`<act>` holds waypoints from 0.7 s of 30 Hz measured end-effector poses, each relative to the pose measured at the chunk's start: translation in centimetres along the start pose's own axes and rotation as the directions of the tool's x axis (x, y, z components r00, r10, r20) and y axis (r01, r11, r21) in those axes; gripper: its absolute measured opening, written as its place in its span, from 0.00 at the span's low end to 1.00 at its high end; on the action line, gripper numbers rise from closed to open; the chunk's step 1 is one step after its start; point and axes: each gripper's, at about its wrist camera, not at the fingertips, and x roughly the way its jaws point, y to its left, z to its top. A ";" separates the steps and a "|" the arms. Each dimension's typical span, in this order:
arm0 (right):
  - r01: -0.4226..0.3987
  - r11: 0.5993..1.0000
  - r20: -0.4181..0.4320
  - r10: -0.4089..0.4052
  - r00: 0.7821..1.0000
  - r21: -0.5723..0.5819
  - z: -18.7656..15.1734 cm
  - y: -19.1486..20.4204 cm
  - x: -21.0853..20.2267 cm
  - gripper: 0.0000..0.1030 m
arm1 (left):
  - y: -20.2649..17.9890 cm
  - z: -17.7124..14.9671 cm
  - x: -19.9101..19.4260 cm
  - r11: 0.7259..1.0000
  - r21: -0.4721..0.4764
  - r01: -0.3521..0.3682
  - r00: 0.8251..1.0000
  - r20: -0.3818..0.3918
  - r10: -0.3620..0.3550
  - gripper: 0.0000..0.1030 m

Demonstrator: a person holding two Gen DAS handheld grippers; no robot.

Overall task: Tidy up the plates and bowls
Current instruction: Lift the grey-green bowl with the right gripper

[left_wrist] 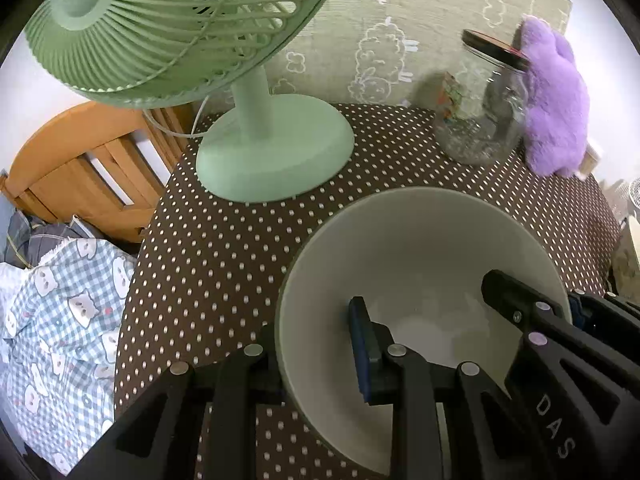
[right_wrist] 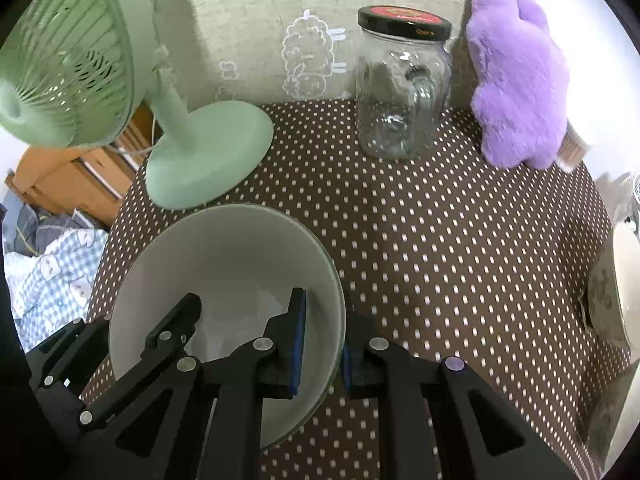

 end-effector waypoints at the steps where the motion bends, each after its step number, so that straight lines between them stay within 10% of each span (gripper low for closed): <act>1: 0.001 1.000 -0.002 -0.001 1.000 0.001 -0.4 0.0 -0.3 0.17 | -0.1 -0.3 -0.3 1.000 0.005 0.003 1.000 -0.002 -0.003 0.22; 21: 0.023 0.999 0.000 -0.023 1.000 0.044 -7.4 -1.2 -8.4 0.17 | -2.2 -5.9 -7.6 0.996 0.074 0.051 0.999 -0.007 -0.051 0.22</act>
